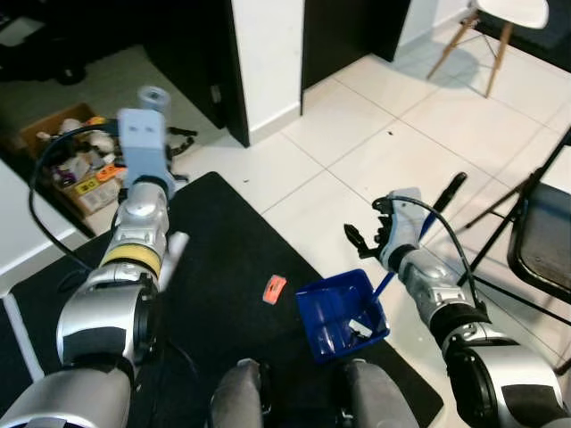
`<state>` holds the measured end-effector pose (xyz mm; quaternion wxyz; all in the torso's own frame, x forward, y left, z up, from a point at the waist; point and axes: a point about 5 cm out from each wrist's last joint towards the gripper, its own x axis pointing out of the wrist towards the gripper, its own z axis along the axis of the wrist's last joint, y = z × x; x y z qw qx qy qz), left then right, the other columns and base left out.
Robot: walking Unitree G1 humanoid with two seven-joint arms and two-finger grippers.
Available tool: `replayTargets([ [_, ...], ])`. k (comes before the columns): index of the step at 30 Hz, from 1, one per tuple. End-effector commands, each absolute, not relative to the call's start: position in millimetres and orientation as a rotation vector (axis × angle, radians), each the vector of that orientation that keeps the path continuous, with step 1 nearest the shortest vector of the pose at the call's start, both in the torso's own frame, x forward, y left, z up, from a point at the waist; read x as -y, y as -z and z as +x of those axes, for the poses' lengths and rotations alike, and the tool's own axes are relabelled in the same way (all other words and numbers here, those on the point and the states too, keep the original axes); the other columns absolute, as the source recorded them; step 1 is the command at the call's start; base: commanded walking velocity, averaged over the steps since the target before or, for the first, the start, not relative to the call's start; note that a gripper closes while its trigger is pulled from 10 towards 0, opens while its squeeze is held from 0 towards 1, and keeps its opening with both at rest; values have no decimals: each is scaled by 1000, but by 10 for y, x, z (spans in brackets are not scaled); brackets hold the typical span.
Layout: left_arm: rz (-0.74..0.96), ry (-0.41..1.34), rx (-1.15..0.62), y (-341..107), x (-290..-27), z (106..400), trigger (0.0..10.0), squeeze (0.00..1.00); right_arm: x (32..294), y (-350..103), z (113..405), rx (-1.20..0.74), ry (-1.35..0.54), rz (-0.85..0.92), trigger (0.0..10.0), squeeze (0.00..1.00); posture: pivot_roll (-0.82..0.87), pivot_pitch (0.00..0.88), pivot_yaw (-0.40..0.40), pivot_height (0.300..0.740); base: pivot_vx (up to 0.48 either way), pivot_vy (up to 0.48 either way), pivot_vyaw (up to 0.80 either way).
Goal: Sweep floor
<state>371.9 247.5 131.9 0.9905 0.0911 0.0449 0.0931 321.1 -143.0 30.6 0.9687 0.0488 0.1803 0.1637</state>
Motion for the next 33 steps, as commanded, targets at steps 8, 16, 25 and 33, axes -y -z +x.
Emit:
replayTargets([
  [8, 230, -190, -49, -1387, -2489, 3732, 10000, 0, 1407, -335, 3235, -358, -339, 99, 10000, 0, -2, 0, -11, 740, 0, 0, 0],
  [16, 212, -196, -58, -1357, -2524, 3709, 10000, 0, 1386, -331, 3233, -362, -351, 99, 10000, 0, 5, 0, -15, 740, 0, 0, 0],
  [25, 215, -197, -60, -1348, -2522, 3706, 10000, 0, 1387, -338, 3239, -361, -352, 101, 10000, 0, 6, 0, -15, 740, 0, 0, 0],
  [33, 210, -200, -60, -1350, -2531, 3704, 10000, 0, 1388, -348, 3247, -358, -353, 102, 10000, 0, 7, 0, -17, 740, 0, 0, 0],
])
